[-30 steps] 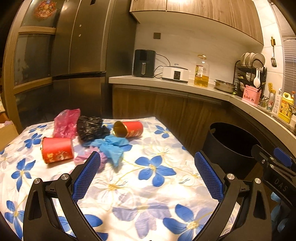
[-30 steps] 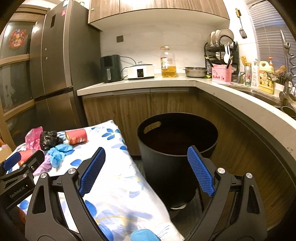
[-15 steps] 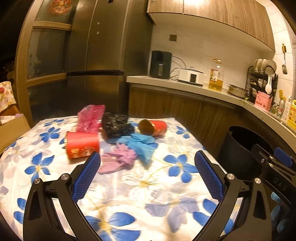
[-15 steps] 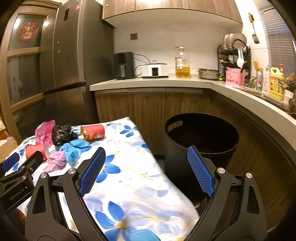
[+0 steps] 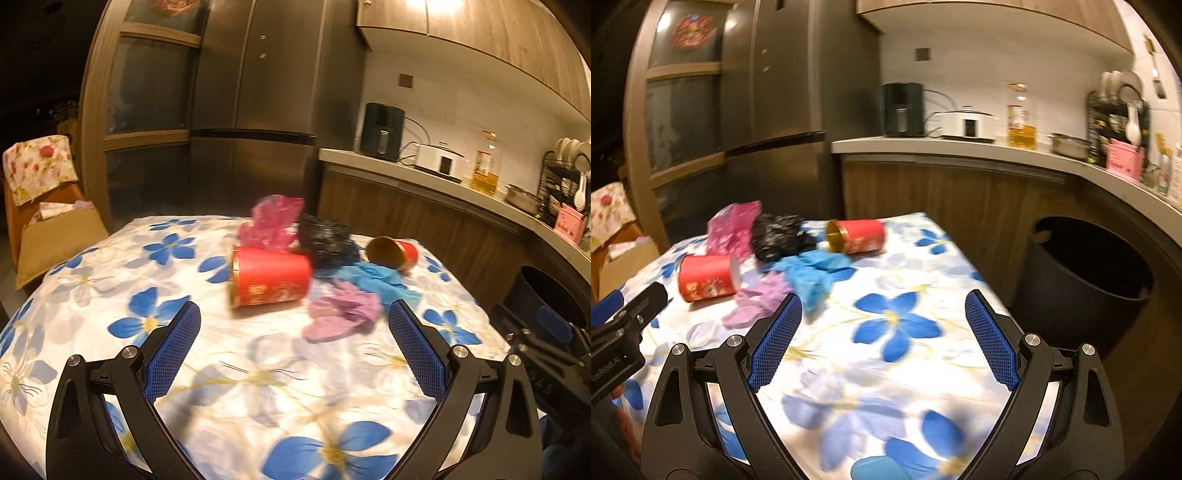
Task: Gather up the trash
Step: 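Move both open grippers back toward the remaining trash on the table, then grasp the red paper cup rim with the left gripper while the right gripper grasps the blue glove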
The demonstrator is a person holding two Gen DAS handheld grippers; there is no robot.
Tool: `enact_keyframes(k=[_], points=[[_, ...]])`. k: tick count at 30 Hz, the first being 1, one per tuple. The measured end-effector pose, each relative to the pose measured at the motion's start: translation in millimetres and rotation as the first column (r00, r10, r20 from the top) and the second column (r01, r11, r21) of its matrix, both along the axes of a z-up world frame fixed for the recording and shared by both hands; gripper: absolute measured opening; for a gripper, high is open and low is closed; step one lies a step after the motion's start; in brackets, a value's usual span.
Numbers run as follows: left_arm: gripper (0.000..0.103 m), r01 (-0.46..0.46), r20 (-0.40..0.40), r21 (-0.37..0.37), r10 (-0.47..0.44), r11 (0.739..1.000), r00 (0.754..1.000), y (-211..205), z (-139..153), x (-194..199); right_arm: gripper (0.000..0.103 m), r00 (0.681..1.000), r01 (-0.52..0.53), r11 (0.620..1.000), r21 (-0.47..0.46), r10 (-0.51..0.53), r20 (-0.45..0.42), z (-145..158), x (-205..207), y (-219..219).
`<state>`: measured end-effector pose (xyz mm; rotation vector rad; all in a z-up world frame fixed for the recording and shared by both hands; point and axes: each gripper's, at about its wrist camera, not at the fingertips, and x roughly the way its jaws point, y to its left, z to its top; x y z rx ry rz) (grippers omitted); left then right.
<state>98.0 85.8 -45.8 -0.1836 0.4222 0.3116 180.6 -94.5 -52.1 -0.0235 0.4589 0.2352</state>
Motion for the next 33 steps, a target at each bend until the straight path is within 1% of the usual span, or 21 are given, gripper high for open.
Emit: enact_keyframes(k=[4, 6, 7, 8, 11, 15, 17, 18, 19, 20, 21, 22, 23, 24, 26, 28, 30, 31, 33], points=[[0.097, -0.022, 0.003, 0.006, 0.022, 1.0, 1.0, 14, -1, 2, 0.078, 0.999, -0.036, 0.999, 0.004, 0.036, -0.018, -8, 14, 21], [0.097, -0.03, 0.007, 0.008, 0.03, 1.0, 1.0, 20, -1, 4, 0.071, 0.998, -0.049, 0.999, 0.003, 0.049, -0.029, -13, 24, 32], [0.097, -0.033, 0.007, 0.009, 0.033, 0.999, 0.999, 23, -1, 6, 0.065, 0.998, -0.055, 0.998, 0.003, 0.055, -0.036, -14, 28, 35], [0.097, -0.034, 0.007, 0.009, 0.034, 0.999, 0.999, 25, -1, 7, 0.061, 0.997, -0.061, 0.998, 0.0, 0.061, -0.044, -17, 32, 39], [0.097, -0.032, 0.01, 0.003, 0.032, 0.999, 0.999, 31, -1, 15, 0.056, 0.995, -0.078, 0.997, -0.021, 0.076, -0.064, -25, 43, 53], [0.097, -0.025, 0.01, -0.002, 0.025, 1.0, 1.0, 38, -2, 27, 0.055, 0.992, -0.089, 0.995, -0.033, 0.086, -0.093, -34, 56, 63], [0.097, -0.022, 0.008, -0.013, 0.022, 1.0, 1.0, 44, -3, 35, 0.05, 0.99, -0.09, 0.996, -0.027, 0.086, -0.109, -36, 62, 64], [0.095, -0.017, 0.007, -0.028, 0.018, 0.999, 1.0, 48, -3, 39, 0.048, 0.989, -0.091, 0.996, -0.025, 0.088, -0.119, -37, 65, 65], [0.093, -0.016, 0.004, -0.039, 0.016, 0.999, 1.0, 51, -4, 42, 0.042, 0.988, -0.094, 0.995, -0.024, 0.09, -0.124, -38, 67, 65], [0.091, -0.015, -0.001, -0.047, 0.015, 0.999, 1.0, 54, -4, 45, 0.034, 0.986, -0.102, 0.994, -0.024, 0.098, -0.132, -40, 69, 67], [0.088, -0.011, -0.004, -0.055, 0.011, 0.998, 1.0, 56, -5, 49, 0.03, 0.985, -0.108, 0.994, -0.025, 0.104, -0.138, -41, 71, 68], [0.084, -0.004, -0.008, -0.064, 0.004, 0.998, 1.0, 59, -6, 53, 0.023, 0.983, -0.117, 0.993, -0.025, 0.112, -0.144, -42, 72, 69], [0.075, 0.003, -0.013, -0.066, -0.003, 0.998, 1.0, 59, -7, 56, 0.016, 0.982, -0.128, 0.991, -0.024, 0.123, -0.146, -43, 72, 70], [0.071, 0.009, -0.021, -0.067, -0.01, 0.998, 1.0, 60, -8, 59, 0.014, 0.981, -0.132, 0.991, -0.025, 0.127, -0.146, -44, 72, 70], [0.066, 0.014, -0.039, -0.07, -0.016, 0.997, 0.999, 62, -12, 66, 0.006, 0.981, -0.139, 0.99, -0.024, 0.134, -0.142, -45, 70, 71], [0.06, 0.016, -0.051, -0.095, -0.021, 0.995, 0.998, 65, -16, 69, 0.003, 0.981, -0.142, 0.99, -0.022, 0.137, -0.134, -44, 68, 70], [0.049, 0.02, -0.058, -0.108, -0.026, 0.994, 0.998, 67, -19, 70, 0.002, 0.983, -0.143, 0.989, -0.025, 0.139, -0.117, -42, 65, 69], [0.046, 0.023, -0.063, -0.117, -0.03, 0.993, 0.998, 68, -21, 72, 0.002, 0.984, -0.143, 0.989, -0.027, 0.139, -0.109, -41, 63, 69], [0.035, 0.03, -0.07, -0.129, -0.04, 0.991, 0.997, 69, -23, 73, 0.002, 0.986, -0.142, 0.989, -0.033, 0.138, -0.089, -38, 59, 69]])
